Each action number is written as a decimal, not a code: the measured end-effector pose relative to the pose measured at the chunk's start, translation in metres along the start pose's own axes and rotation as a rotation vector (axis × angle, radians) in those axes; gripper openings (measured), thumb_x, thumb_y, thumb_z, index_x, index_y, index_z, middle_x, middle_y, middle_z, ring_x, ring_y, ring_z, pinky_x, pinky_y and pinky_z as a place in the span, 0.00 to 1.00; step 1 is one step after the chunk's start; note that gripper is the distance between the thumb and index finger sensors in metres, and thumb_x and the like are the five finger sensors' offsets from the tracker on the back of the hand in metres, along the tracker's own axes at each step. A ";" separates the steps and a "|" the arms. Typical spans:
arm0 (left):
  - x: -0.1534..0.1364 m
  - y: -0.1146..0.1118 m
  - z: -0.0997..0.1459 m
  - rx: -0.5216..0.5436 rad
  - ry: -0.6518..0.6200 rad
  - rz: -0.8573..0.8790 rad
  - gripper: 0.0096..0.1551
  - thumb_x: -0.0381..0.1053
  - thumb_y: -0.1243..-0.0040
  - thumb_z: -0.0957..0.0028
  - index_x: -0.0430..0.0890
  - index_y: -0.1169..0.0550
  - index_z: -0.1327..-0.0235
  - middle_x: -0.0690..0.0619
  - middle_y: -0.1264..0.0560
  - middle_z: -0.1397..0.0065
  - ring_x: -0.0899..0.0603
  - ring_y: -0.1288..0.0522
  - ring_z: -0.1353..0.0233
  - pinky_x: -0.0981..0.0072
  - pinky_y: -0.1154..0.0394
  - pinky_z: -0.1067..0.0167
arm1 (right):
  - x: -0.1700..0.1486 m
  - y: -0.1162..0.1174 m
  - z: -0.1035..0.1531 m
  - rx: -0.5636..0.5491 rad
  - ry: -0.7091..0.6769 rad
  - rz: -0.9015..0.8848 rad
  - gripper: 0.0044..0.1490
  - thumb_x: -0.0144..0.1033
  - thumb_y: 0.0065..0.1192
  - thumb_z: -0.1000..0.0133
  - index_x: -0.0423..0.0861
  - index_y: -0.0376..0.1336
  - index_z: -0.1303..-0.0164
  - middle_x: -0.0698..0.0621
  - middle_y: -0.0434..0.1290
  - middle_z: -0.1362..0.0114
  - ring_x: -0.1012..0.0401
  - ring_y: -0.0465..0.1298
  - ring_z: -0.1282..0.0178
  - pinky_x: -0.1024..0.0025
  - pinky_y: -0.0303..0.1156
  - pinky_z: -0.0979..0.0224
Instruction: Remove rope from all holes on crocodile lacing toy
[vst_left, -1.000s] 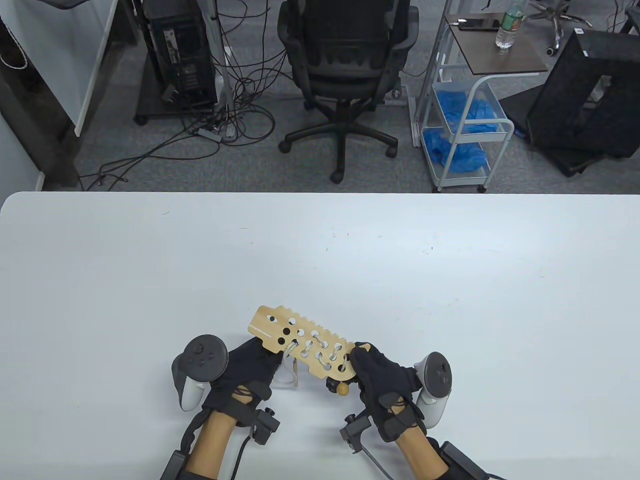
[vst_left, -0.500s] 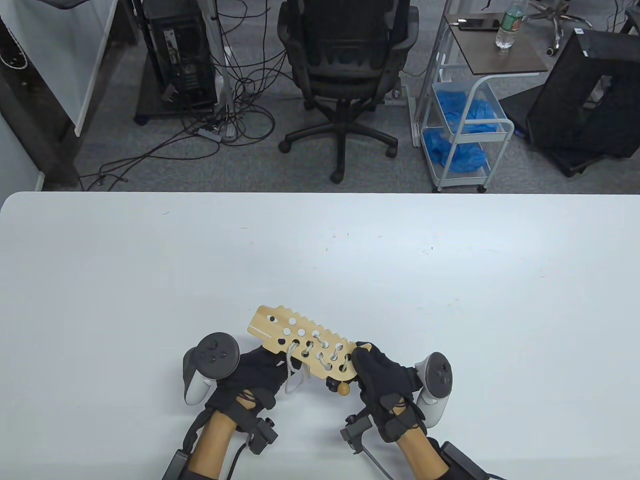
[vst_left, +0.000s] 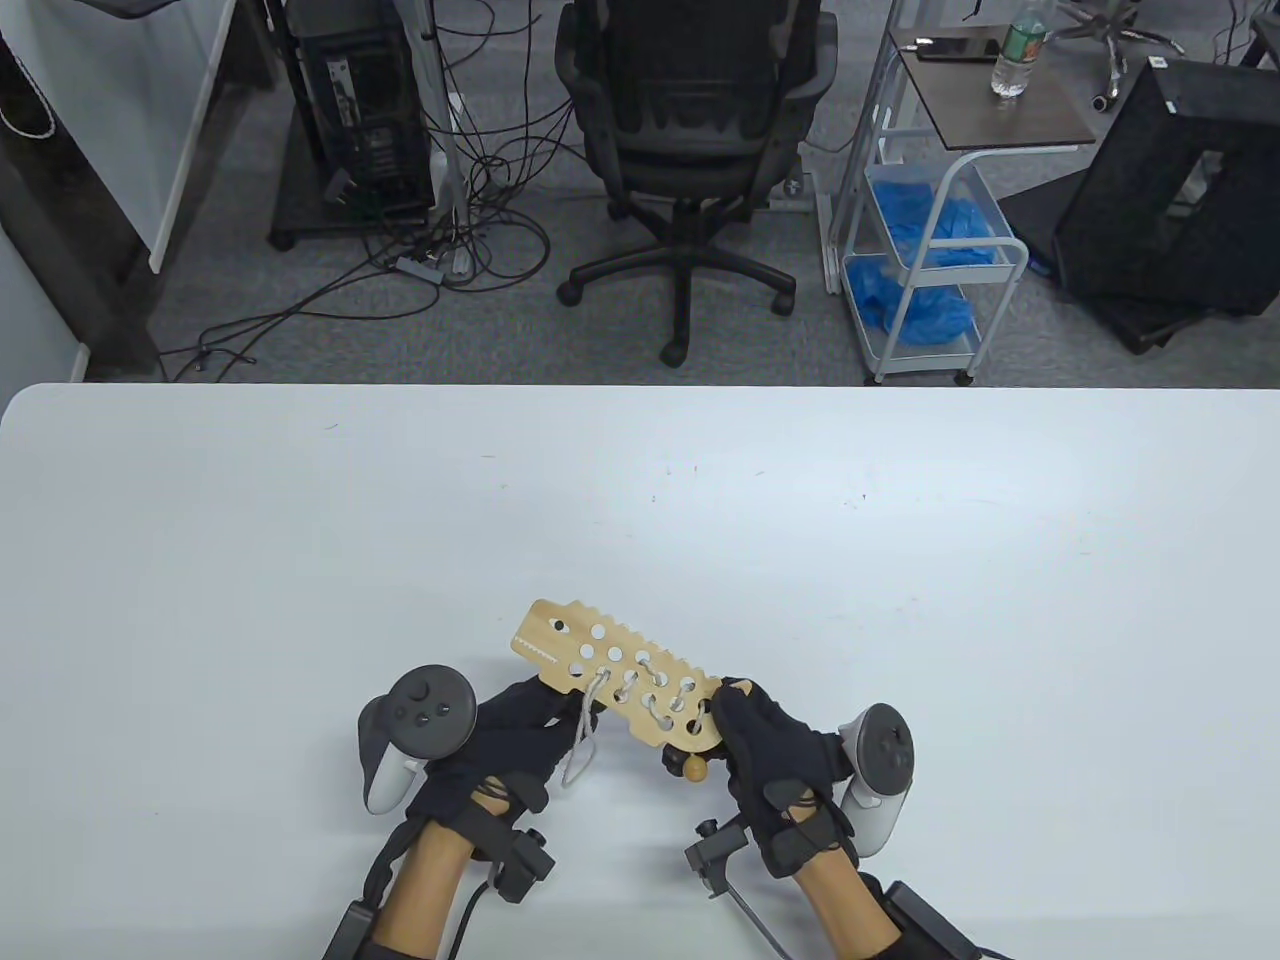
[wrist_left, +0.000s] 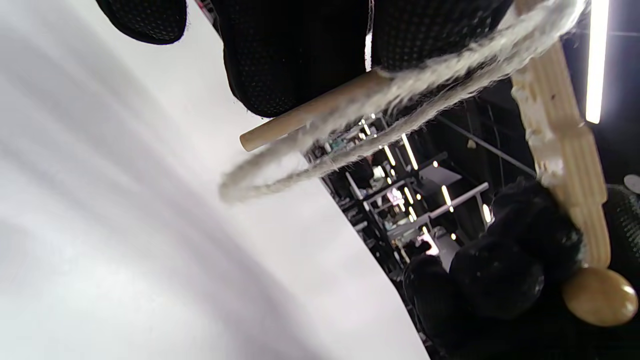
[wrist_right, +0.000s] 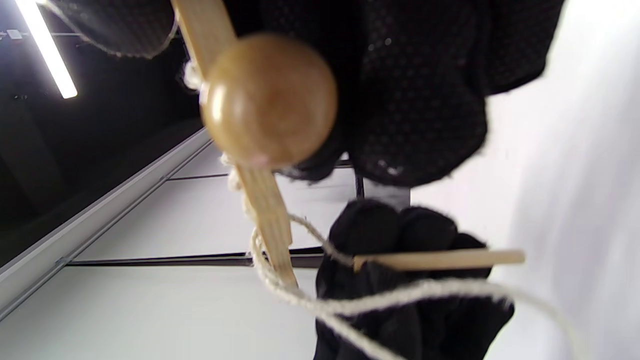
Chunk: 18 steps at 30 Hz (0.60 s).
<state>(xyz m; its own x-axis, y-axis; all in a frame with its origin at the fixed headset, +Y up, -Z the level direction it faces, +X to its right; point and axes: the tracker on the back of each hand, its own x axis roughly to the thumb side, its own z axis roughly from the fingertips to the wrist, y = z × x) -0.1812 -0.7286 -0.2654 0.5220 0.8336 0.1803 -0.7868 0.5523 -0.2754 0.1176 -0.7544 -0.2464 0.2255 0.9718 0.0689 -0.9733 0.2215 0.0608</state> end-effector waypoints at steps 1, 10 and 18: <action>-0.001 0.001 0.000 0.009 0.004 0.002 0.26 0.52 0.34 0.48 0.62 0.19 0.34 0.51 0.20 0.29 0.42 0.24 0.30 0.29 0.35 0.30 | 0.000 -0.002 0.000 -0.013 0.005 0.001 0.32 0.50 0.61 0.49 0.35 0.69 0.51 0.38 0.82 0.59 0.44 0.84 0.62 0.37 0.72 0.44; -0.001 0.003 0.001 0.037 0.008 0.003 0.26 0.52 0.34 0.48 0.62 0.19 0.34 0.51 0.20 0.29 0.42 0.24 0.30 0.29 0.35 0.30 | -0.001 -0.020 -0.004 -0.102 0.043 0.007 0.32 0.50 0.60 0.49 0.35 0.69 0.51 0.38 0.82 0.58 0.44 0.84 0.62 0.37 0.71 0.44; -0.002 0.008 0.002 0.075 0.019 0.000 0.26 0.52 0.35 0.48 0.63 0.19 0.34 0.52 0.20 0.29 0.42 0.24 0.30 0.30 0.35 0.30 | -0.001 -0.040 -0.007 -0.185 0.071 -0.035 0.32 0.50 0.60 0.49 0.35 0.69 0.50 0.38 0.82 0.58 0.44 0.84 0.61 0.37 0.71 0.43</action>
<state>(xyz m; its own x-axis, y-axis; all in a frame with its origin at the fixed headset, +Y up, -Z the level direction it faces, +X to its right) -0.1891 -0.7259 -0.2655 0.5275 0.8340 0.1621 -0.8091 0.5513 -0.2033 0.1559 -0.7633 -0.2561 0.2621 0.9650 -0.0006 -0.9578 0.2601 -0.1221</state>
